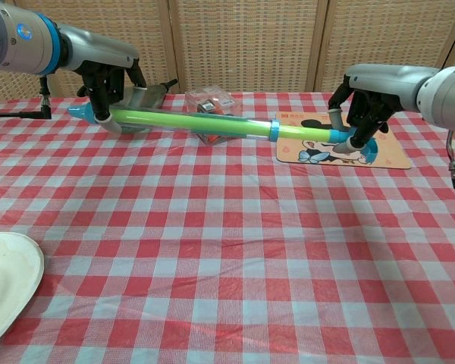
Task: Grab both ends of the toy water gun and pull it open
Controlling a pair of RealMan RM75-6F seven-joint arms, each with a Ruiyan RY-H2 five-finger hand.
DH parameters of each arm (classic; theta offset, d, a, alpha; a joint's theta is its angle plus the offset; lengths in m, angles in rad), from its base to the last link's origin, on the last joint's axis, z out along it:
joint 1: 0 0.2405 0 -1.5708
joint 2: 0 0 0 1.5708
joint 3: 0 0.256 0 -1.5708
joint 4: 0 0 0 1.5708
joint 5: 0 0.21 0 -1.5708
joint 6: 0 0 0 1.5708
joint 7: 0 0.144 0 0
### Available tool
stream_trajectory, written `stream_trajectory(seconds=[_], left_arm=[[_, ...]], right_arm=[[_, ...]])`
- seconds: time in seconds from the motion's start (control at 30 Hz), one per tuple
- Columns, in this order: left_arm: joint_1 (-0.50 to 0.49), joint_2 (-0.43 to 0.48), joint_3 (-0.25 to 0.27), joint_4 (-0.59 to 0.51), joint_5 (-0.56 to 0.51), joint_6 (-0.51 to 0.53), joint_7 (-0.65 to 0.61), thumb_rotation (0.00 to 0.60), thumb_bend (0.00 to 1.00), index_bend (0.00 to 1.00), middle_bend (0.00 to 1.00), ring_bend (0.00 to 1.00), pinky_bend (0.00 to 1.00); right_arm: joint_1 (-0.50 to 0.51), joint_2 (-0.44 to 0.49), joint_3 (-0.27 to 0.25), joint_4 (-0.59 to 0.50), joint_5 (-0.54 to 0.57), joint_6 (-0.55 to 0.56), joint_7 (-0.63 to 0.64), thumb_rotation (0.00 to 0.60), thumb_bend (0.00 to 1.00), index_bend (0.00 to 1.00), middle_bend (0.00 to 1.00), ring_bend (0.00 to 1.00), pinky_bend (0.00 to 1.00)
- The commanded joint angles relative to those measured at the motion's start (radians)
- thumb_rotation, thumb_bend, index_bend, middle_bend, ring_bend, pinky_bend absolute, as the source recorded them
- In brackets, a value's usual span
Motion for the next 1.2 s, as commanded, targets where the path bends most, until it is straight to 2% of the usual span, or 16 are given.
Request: stream_trajectory(seconds=[0.03, 0.6, 1.2], left_arm=[[0.013, 0.012, 0.009, -0.009, 0.010, 0.005, -0.011, 0.600, 0.42, 0.71, 0.86, 0.77, 0.67], [0.112, 0.089, 0.053, -0.024, 0.099, 0.013, -0.090, 0.600, 0.42, 0.71, 0.86, 0.77, 0.67], [0.199, 0.126, 0.075, -0.010, 0.196, -0.012, -0.158, 0.600, 0.43, 0.71, 0.86, 0.77, 0.67]], right_arm=[[-0.001, 0.003, -0.002, 0.000, 0.000, 0.002, -0.001, 0.600, 0.46, 0.80, 1.00, 1.00, 0.72], [-0.020, 0.016, -0.017, 0.041, 0.020, 0.016, -0.004, 0.600, 0.46, 0.80, 1.00, 1.00, 0.72], [-0.046, 0.044, -0.014, 0.055, 0.038, 0.025, 0.005, 0.600, 0.46, 0.80, 1.00, 1.00, 0.72]])
